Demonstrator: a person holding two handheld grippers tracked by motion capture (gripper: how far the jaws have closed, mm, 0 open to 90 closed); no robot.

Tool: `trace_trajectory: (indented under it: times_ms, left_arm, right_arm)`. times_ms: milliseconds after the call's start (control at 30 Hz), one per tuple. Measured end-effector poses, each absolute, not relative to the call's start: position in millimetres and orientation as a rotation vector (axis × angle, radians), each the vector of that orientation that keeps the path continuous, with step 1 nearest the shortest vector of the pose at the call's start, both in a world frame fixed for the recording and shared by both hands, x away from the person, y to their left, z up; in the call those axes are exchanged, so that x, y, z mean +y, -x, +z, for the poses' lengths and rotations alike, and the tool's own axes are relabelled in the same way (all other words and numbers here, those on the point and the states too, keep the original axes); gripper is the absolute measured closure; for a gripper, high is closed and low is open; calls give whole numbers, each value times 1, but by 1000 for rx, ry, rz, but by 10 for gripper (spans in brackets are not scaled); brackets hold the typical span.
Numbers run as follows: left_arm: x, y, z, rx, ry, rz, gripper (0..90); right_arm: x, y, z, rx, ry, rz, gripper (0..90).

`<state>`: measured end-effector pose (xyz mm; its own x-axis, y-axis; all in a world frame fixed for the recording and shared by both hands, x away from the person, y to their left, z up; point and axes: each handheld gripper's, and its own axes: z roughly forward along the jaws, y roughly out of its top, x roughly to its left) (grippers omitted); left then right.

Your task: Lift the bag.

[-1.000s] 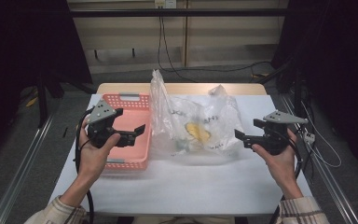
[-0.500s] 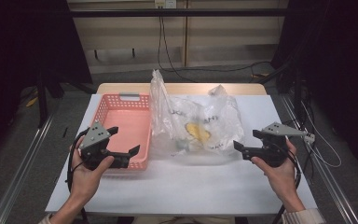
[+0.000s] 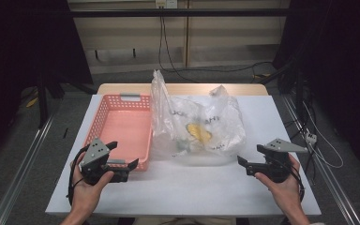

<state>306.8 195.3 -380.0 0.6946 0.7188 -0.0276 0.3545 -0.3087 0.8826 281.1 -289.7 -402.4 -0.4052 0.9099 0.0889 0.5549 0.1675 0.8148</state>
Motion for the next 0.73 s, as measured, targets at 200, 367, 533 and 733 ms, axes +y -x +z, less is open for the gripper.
trace_trajectory:
  times_ms: [200, 367, 533, 733]
  left_arm:
    - [199, -297, -396, 866, -1917, 452, 65]
    - [203, -294, -405, 876, -1899, 454, 64]
    - [205, -288, -411, 869, -1869, 474, 60]
    - [206, -288, -412, 877, -1852, 463, 52]
  right_arm:
    - [-290, -275, -411, 2024, -1399, 1143, 144]
    - [-291, -272, -419, 2016, -1409, 1144, 145]
    - [-295, -268, -425, 2013, -1407, 1138, 145]
    - [-294, -270, -428, 2010, -1418, 1139, 146]
